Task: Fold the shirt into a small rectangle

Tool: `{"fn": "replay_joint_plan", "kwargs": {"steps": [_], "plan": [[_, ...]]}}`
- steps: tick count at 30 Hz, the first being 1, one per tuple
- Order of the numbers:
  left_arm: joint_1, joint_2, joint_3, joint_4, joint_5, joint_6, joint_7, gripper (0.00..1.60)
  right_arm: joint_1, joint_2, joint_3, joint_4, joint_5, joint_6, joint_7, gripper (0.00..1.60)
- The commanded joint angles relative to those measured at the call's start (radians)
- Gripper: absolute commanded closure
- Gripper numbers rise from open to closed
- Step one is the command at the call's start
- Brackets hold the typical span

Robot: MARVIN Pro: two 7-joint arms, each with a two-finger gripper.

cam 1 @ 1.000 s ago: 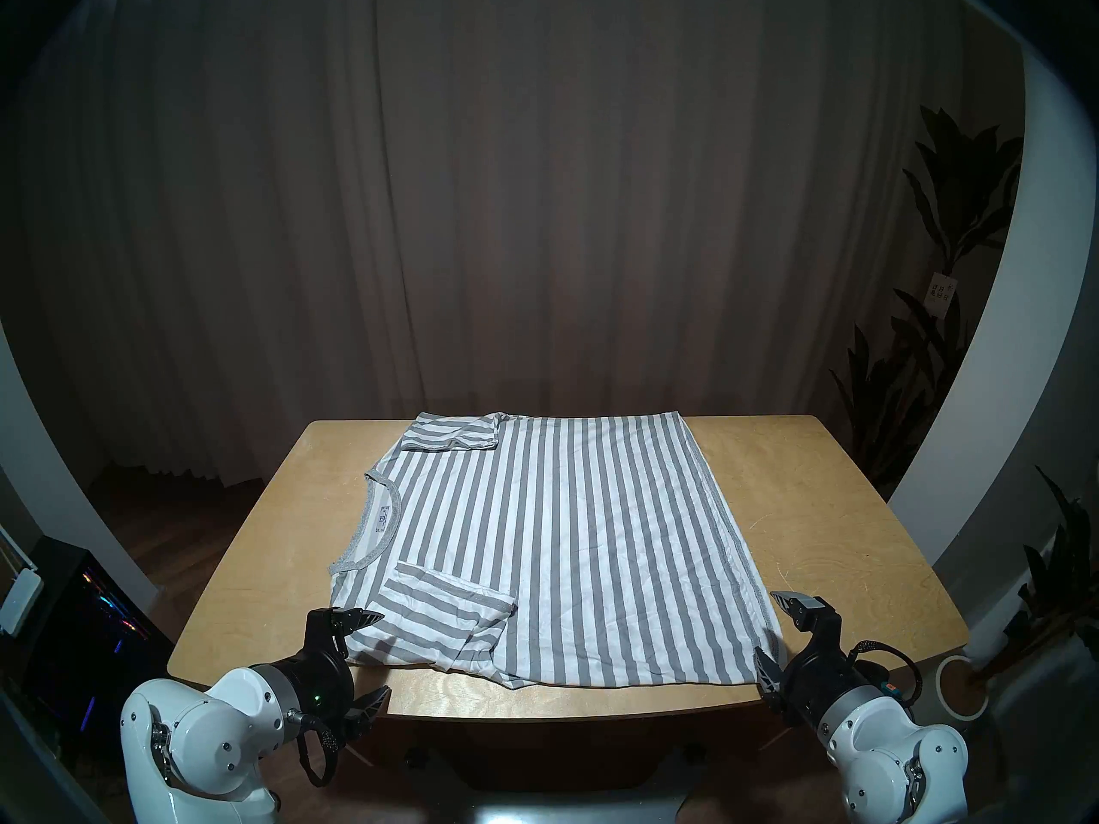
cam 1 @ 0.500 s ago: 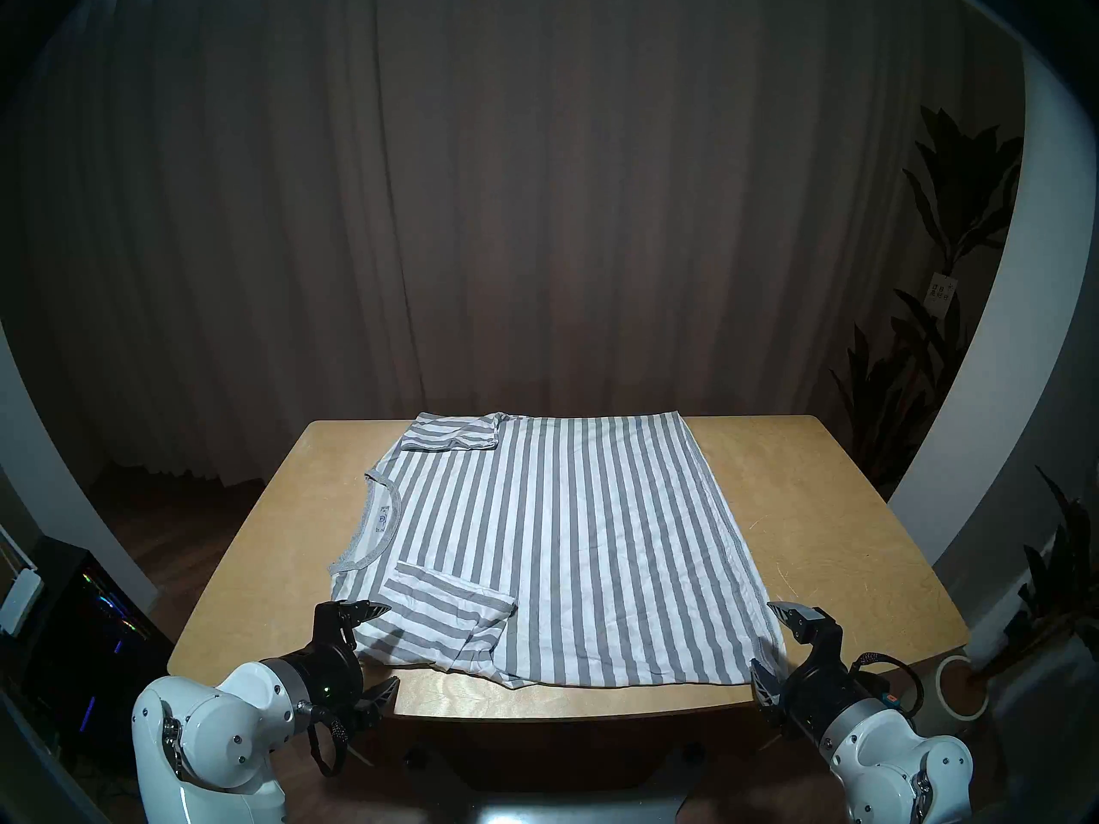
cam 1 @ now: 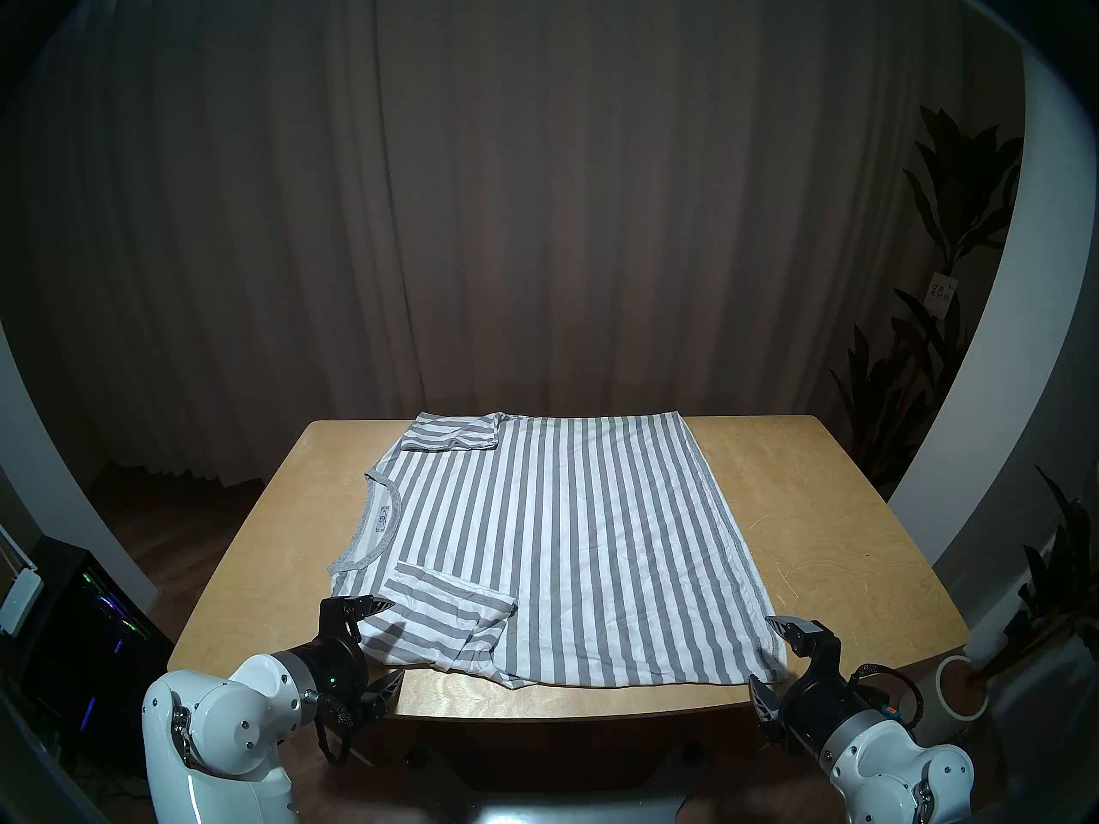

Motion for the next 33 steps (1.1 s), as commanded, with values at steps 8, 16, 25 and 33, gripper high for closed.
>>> {"fn": "replay_joint_plan", "kwargs": {"steps": [8, 16, 25, 33], "plan": [[-0.032, 0.01, 0.023, 0.023, 0.024, -0.009, 0.0, 0.0, 0.034, -0.007, 0.006, 0.008, -0.004, -0.03, -0.024, 0.0], [-0.04, 0.03, 0.033, 0.041, 0.049, -0.014, 0.019, 0.0, 0.054, -0.008, -0.007, 0.026, -0.019, -0.049, -0.03, 0.0], [-0.045, 0.052, 0.034, 0.035, 0.019, -0.023, 0.091, 0.0, 0.064, -0.004, -0.017, 0.015, -0.05, -0.076, -0.092, 0.0], [-0.045, 0.055, 0.035, 0.026, -0.006, -0.036, 0.12, 0.0, 0.078, 0.004, -0.023, 0.018, -0.067, -0.081, -0.128, 0.0]]}}
